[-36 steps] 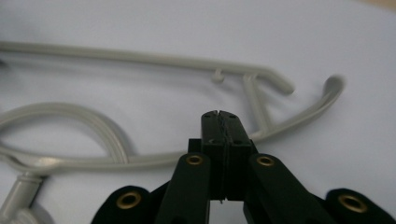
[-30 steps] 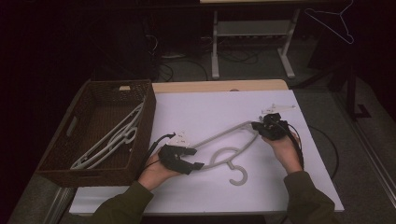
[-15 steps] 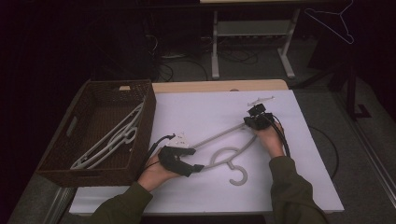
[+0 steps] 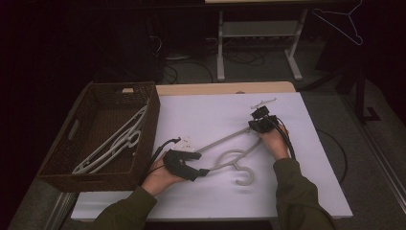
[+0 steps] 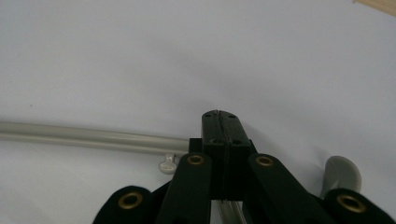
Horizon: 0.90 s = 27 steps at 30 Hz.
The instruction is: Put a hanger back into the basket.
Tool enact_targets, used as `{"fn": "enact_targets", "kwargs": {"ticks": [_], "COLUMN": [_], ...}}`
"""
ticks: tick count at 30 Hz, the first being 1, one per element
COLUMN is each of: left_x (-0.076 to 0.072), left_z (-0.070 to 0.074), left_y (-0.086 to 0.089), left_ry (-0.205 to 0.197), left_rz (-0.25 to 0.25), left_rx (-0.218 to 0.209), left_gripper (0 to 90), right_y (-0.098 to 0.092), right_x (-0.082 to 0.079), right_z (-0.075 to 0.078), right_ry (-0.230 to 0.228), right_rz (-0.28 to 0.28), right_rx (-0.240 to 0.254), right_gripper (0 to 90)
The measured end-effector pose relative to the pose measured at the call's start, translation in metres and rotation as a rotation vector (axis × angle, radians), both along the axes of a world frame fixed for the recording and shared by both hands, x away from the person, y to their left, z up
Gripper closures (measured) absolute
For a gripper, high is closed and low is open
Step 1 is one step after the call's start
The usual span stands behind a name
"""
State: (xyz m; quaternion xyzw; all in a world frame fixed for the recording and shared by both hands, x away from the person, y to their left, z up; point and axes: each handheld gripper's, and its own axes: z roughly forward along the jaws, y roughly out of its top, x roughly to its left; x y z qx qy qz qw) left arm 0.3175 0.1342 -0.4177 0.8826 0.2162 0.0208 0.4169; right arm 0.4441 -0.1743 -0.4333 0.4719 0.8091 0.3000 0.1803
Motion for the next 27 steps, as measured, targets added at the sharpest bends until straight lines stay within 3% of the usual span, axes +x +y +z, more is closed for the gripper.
{"fn": "enact_targets", "kwargs": {"ticks": [8,27], "left_x": [0.004,0.015], "left_z": [-0.003,-0.014], "left_y": [-0.015,-0.043], "left_ry": [-0.012,0.034], "left_rz": [-0.049,-0.118], "left_rx": [0.068,0.182], "left_gripper": [47.0,75.4], "right_y": [0.001,0.002], "right_x": [0.002,0.003], "right_z": [-0.001,-0.001], "right_ry": [0.012,0.016], "right_rz": [0.001,0.002], "right_rx": [-0.003,-0.011], "right_gripper": [90.0,90.0]}}
